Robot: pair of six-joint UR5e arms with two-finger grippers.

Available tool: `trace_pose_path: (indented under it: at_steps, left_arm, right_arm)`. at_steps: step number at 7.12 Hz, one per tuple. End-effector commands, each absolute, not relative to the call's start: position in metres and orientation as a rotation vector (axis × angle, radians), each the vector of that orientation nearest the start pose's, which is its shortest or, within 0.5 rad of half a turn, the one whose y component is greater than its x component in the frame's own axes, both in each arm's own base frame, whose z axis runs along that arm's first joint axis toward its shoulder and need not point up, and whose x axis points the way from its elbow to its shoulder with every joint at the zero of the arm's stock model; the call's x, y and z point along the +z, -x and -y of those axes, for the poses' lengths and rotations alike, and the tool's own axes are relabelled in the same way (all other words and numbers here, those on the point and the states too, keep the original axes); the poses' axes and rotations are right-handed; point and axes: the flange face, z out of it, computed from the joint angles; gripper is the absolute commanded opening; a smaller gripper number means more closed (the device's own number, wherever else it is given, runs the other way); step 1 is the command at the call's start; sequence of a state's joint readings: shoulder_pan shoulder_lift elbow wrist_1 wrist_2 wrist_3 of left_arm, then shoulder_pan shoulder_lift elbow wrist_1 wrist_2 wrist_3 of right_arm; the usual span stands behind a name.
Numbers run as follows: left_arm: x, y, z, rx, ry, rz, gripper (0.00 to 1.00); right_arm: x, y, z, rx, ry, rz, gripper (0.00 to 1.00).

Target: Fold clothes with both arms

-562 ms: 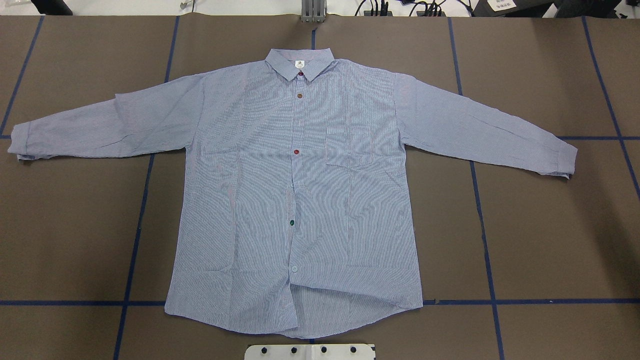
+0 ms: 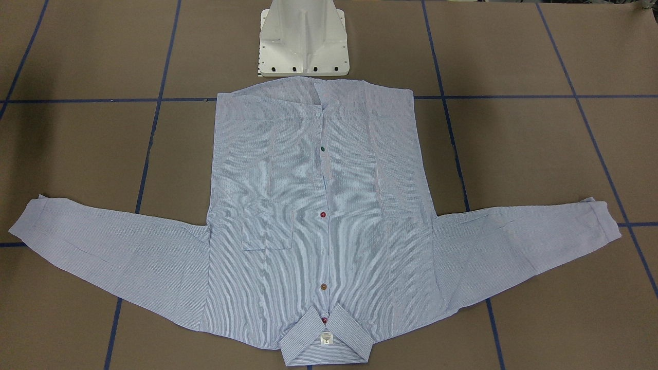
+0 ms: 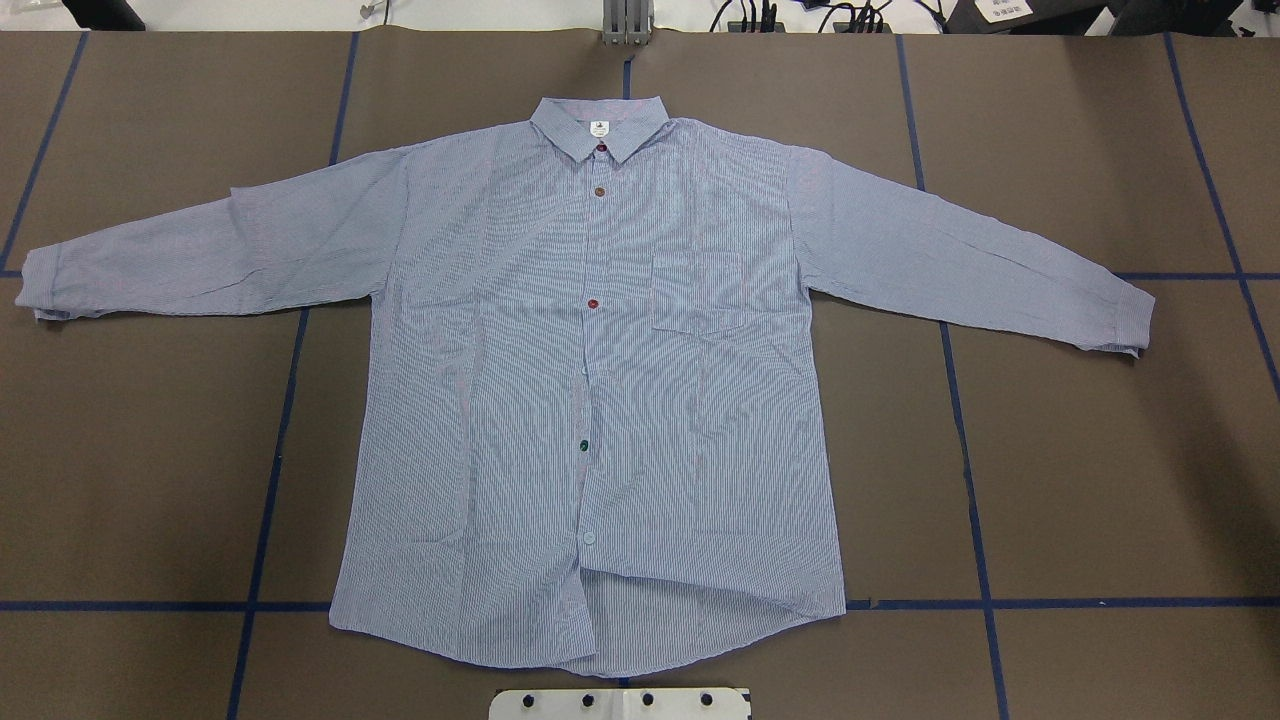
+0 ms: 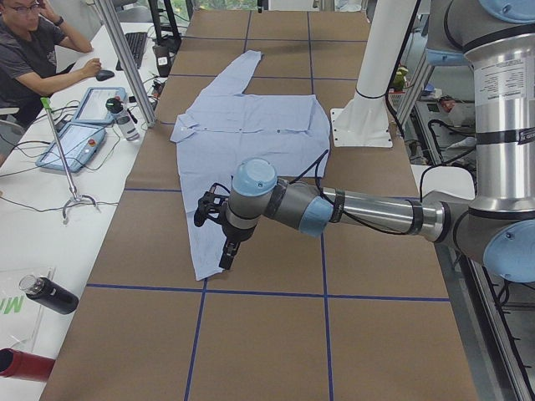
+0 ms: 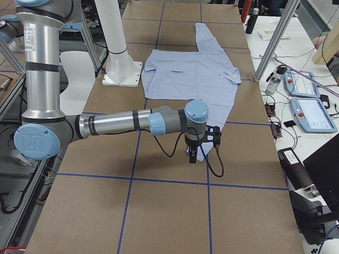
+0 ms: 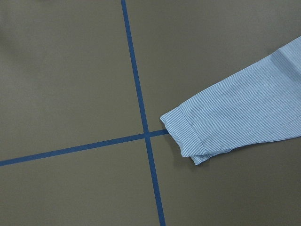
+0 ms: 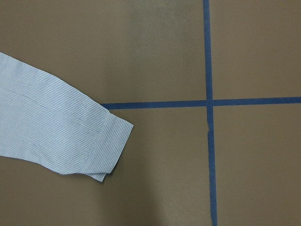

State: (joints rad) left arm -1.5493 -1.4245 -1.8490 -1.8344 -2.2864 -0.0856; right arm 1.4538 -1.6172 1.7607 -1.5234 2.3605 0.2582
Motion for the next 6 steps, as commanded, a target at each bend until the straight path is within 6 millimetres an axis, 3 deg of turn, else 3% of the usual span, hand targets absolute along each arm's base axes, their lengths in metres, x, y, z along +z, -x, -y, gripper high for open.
trace_pose_path:
  at_steps: [1, 2, 3, 4, 6]
  left_arm:
    - [0.561, 0.059, 0.449, 0.083, -0.345, -0.722, 0.99]
    - [0.561, 0.059, 0.449, 0.083, -0.345, -0.721, 0.99]
    - [0.559, 0.059, 0.449, 0.085, -0.355, -0.721, 0.99]
    - [0.558, 0.059, 0.449, 0.088, -0.362, -0.721, 0.99]
    - [0.558, 0.059, 0.449, 0.089, -0.365, -0.721, 0.99]
  right_arm:
    - [0.596, 0.012, 0.481, 0.035, 0.012, 0.801, 1.00]
    - [0.594, 0.046, 0.484, -0.032, 0.033, 0.799, 1.00]
    - [0.591, 0.065, 0.497, -0.062, 0.035, 0.804, 1.00]
    - [0.599, 0.076, 0.503, 0.009, 0.052, 0.811, 1.00]
    - [0.616, 0.117, 0.503, 0.229, 0.072, 0.873, 1.00]
